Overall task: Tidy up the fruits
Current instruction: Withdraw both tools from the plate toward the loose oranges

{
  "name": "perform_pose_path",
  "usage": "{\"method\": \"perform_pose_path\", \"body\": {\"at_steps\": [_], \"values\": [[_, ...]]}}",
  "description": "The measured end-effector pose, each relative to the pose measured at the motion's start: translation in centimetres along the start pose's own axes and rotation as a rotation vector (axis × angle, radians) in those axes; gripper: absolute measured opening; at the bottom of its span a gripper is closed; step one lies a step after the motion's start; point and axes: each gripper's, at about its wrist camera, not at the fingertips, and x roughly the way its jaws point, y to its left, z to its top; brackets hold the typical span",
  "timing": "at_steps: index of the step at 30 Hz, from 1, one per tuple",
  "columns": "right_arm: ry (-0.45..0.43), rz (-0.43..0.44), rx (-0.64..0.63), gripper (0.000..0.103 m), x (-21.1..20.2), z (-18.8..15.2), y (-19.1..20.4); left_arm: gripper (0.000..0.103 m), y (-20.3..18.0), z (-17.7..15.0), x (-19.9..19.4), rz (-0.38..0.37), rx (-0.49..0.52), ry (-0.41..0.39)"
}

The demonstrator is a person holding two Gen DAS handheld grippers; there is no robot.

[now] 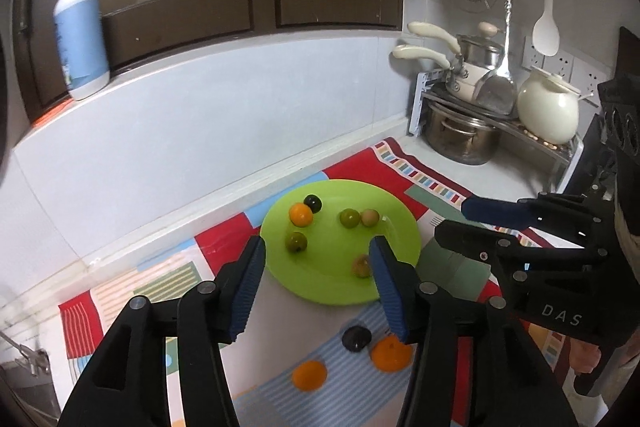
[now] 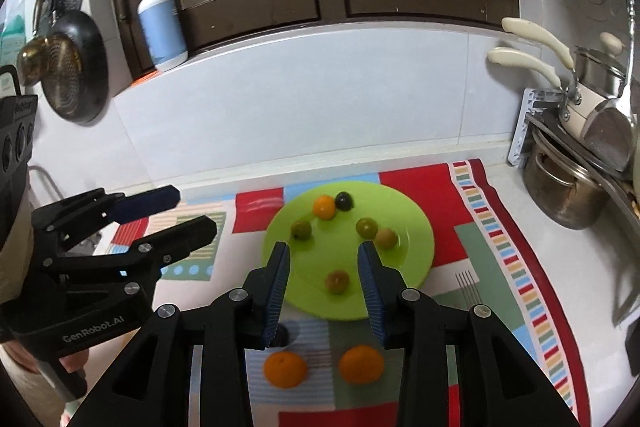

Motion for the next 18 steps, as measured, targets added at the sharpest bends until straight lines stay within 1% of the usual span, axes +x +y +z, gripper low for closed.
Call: {"method": "perform_pose_path", "body": {"at_steps": [2, 5, 11, 12, 14, 18], "values": [[0.003, 0.003, -0.002, 0.037, -0.3, -0.4, 0.5, 0.055, 0.4, -0.6, -0.7, -0.002, -0.005, -0.004], [0.002, -0.001, -0.004, 0.044, -0.8, -1.1, 1.3, 0.057, 0.6, -1.6, -1.5, -0.006, -0.001, -0.006], [0.019, 0.008, -0.008, 0.044, -1.2, -2.6, 2.7, 0.061, 0.7, -3.6, -2.8, 0.007, 0.033, 0.001], [0.022, 0.004, -0.009, 0.048, -1.1, -2.8, 2.8, 0.062, 0.7, -3.8, -2.9, 0.007, 0.033, 0.003], [0.027, 0.003, -0.014, 0.051, -1.1, -3.3, 3.2, 0.063, 0.9, -4.5, -3.2, 0.005, 0.036, 0.009], [0.049, 0.008, -0.017, 0.051, -0.9, -4.4, 3.8, 0.065, 1.0, -5.8, -2.9, 0.006, 0.038, 0.038]]}}
